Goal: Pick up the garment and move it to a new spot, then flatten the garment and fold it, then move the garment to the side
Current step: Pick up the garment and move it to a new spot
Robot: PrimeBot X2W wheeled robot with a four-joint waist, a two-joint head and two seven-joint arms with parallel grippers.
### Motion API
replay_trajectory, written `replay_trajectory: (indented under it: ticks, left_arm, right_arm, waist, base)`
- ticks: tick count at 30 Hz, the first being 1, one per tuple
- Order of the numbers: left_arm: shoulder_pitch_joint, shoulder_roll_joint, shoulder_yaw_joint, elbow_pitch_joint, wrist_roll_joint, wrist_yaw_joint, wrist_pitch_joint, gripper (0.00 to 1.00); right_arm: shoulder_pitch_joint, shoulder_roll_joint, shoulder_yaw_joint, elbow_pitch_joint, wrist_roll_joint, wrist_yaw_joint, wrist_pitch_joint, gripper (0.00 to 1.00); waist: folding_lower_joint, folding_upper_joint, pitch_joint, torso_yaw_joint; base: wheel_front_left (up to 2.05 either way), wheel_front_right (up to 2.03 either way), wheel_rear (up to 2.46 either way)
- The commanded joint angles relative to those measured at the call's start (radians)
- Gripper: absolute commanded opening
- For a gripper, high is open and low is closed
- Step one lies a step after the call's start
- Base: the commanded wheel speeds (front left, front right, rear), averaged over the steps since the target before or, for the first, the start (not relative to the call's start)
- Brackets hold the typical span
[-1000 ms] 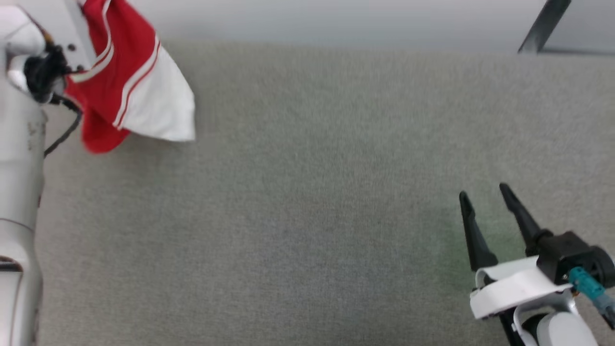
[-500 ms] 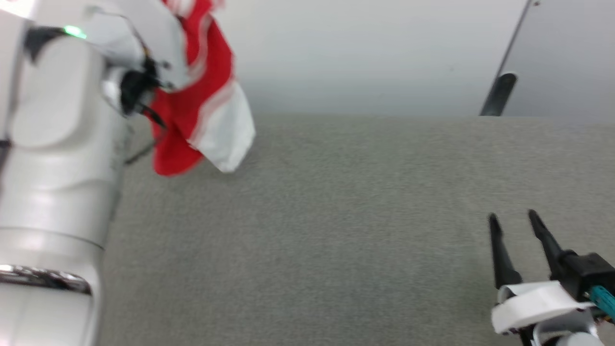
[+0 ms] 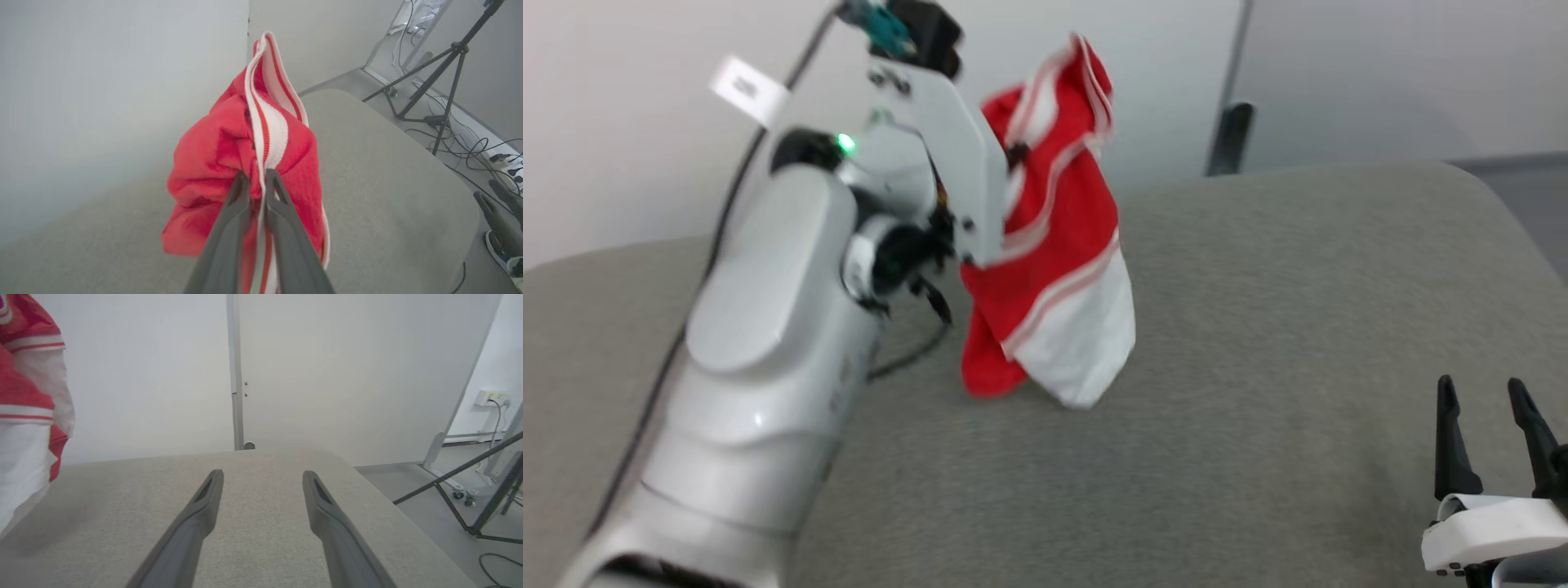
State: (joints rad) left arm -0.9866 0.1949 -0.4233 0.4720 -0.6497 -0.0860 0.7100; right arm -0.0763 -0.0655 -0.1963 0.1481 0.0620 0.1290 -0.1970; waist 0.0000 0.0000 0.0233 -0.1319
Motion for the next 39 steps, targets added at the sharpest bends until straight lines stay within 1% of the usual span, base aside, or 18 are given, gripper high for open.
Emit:
replay_trajectory:
  ticks: [1, 4, 6, 7, 10, 14, 19, 24, 30, 31, 32, 33, 34, 35, 39]
  left_arm:
    - [0.027, -0.001, -0.003, -0.019, -0.008, 0.010, 0.012, 0.00]
    - [0.097, 0.009, -0.019, -0.100, -0.019, 0.032, 0.062, 0.00]
    - [0.138, 0.027, -0.032, -0.136, -0.011, 0.044, 0.085, 0.00]
    - [0.162, 0.030, -0.036, -0.147, -0.013, 0.053, 0.097, 0.00]
    - [0.214, 0.052, -0.054, -0.162, -0.008, 0.057, 0.123, 0.00]
    - [0.261, 0.065, -0.077, -0.135, -0.006, 0.056, 0.140, 0.00]
    - [0.288, 0.065, -0.106, -0.060, -0.001, 0.031, 0.137, 0.00]
    - [0.273, 0.055, -0.128, 0.016, 0.006, 0.017, 0.127, 0.00]
    - [0.233, 0.032, -0.158, 0.083, 0.001, -0.003, 0.146, 0.00]
    - [0.223, 0.031, -0.163, 0.085, 0.004, -0.008, 0.149, 0.05]
    - [0.211, 0.029, -0.164, 0.086, 0.006, -0.011, 0.144, 0.24]
    - [0.202, 0.028, -0.165, 0.085, 0.008, -0.012, 0.136, 0.47]
    - [0.196, 0.028, -0.164, 0.086, 0.010, -0.012, 0.128, 0.79]
    - [0.194, 0.028, -0.161, 0.088, 0.009, -0.010, 0.121, 1.00]
    - [0.190, 0.024, -0.150, 0.076, -0.003, -0.009, 0.094, 1.00]
  right_arm:
    - [-0.013, 0.001, -0.010, 0.003, 0.005, 0.003, -0.007, 1.00]
    - [-0.013, 0.007, -0.016, 0.012, 0.012, 0.003, -0.015, 1.00]
    - [-0.015, 0.009, -0.018, 0.017, 0.016, 0.003, -0.019, 1.00]
    - [-0.017, 0.011, -0.018, 0.021, 0.019, 0.003, -0.021, 1.00]
    - [-0.023, 0.014, -0.014, 0.033, 0.025, 0.003, -0.029, 1.00]
    - [-0.044, 0.016, -0.009, 0.054, 0.032, 0.003, -0.035, 1.00]
    - [-0.064, 0.016, 0.008, 0.083, 0.041, 0.003, -0.043, 1.00]
    - [-0.083, 0.016, 0.027, 0.102, 0.044, 0.003, -0.051, 1.00]
    - [-0.090, 0.016, 0.026, 0.118, 0.035, 0.003, -0.051, 1.00]
    - [-0.089, 0.016, 0.026, 0.120, 0.032, 0.003, -0.051, 1.00]
    - [-0.089, 0.016, 0.028, 0.122, 0.030, 0.003, -0.049, 1.00]
    - [-0.086, 0.016, 0.028, 0.124, 0.029, 0.003, -0.048, 1.00]
    - [-0.083, 0.016, 0.028, 0.125, 0.028, 0.003, -0.046, 1.00]
    - [-0.079, 0.016, 0.030, 0.126, 0.024, 0.003, -0.045, 1.00]
    - [-0.054, 0.016, 0.032, 0.124, 0.020, 0.003, -0.039, 1.00]
  waist:
    - [0.0000, 0.0000, 0.030, -0.073]
    - [0.0000, 0.0000, 0.048, -0.106]
    - [0.0000, 0.0000, 0.063, -0.122]
    - [0.0000, 0.0000, 0.070, -0.127]
    - [0.0000, 0.0000, 0.090, -0.134]
    - [0.0000, 0.0000, 0.111, -0.133]
    - [0.0000, 0.0000, 0.127, -0.126]
    - [0.0000, 0.0000, 0.130, -0.114]
    - [0.0000, 0.0000, 0.115, -0.083]
    - [0.0000, 0.0000, 0.108, -0.078]
    - [0.0000, 0.0000, 0.102, -0.074]
    - [0.0000, 0.0000, 0.094, -0.069]
    - [0.0000, 0.0000, 0.086, -0.065]
    - [0.0000, 0.0000, 0.076, -0.060]
    - [0.0000, 0.0000, 0.040, -0.038]
  base:
    - [0.00, 0.00, 0.00]
    - [0.00, 0.00, 0.00]
    - [0.00, 0.00, 0.00]
    - [0.00, 0.00, 0.00]
    - [0.00, 0.00, 0.00]
    - [0.00, 0.00, 0.00]
    - [0.00, 0.00, 0.00]
    - [0.00, 0.00, 0.00]
    - [0.00, 0.00, 0.00]
    - [0.00, 0.00, 0.00]
    - [0.00, 0.00, 0.00]
    - [0.00, 0.00, 0.00]
    - [0.00, 0.00, 0.00]
    - [0.00, 0.00, 0.00]
    - [0.00, 0.00, 0.00]
